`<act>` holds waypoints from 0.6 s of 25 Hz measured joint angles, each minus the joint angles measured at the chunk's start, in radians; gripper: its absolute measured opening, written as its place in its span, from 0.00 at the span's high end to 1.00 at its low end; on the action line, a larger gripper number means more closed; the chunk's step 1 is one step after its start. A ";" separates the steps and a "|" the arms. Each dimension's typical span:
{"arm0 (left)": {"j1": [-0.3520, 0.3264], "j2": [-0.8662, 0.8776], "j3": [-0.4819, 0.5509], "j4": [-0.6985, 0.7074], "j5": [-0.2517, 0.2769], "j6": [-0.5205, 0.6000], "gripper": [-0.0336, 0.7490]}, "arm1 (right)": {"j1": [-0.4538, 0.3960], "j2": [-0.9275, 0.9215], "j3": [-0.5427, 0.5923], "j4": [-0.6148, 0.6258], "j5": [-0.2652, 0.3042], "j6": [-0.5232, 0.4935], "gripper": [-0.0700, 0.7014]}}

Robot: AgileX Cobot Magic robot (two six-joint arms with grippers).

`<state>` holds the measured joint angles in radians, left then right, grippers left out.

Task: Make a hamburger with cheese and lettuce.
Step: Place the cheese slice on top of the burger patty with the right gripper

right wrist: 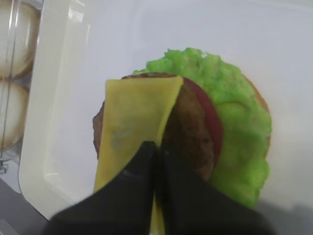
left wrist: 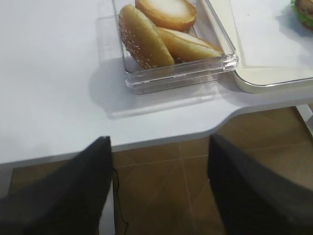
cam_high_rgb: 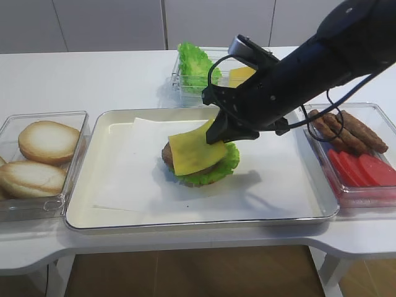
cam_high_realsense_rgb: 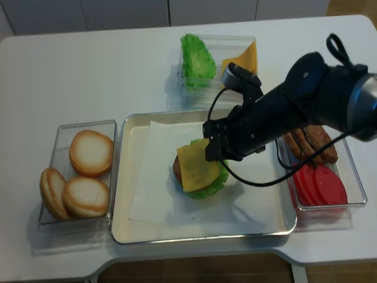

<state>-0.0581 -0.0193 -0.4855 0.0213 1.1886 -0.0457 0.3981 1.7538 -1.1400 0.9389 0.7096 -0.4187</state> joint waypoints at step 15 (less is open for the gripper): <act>0.000 0.000 0.000 0.000 0.000 0.000 0.37 | 0.000 -0.002 0.000 0.004 0.027 0.000 0.45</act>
<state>-0.0581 -0.0193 -0.4855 0.0213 1.1886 -0.0457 0.3981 1.7517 -1.1400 0.9433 0.7369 -0.4187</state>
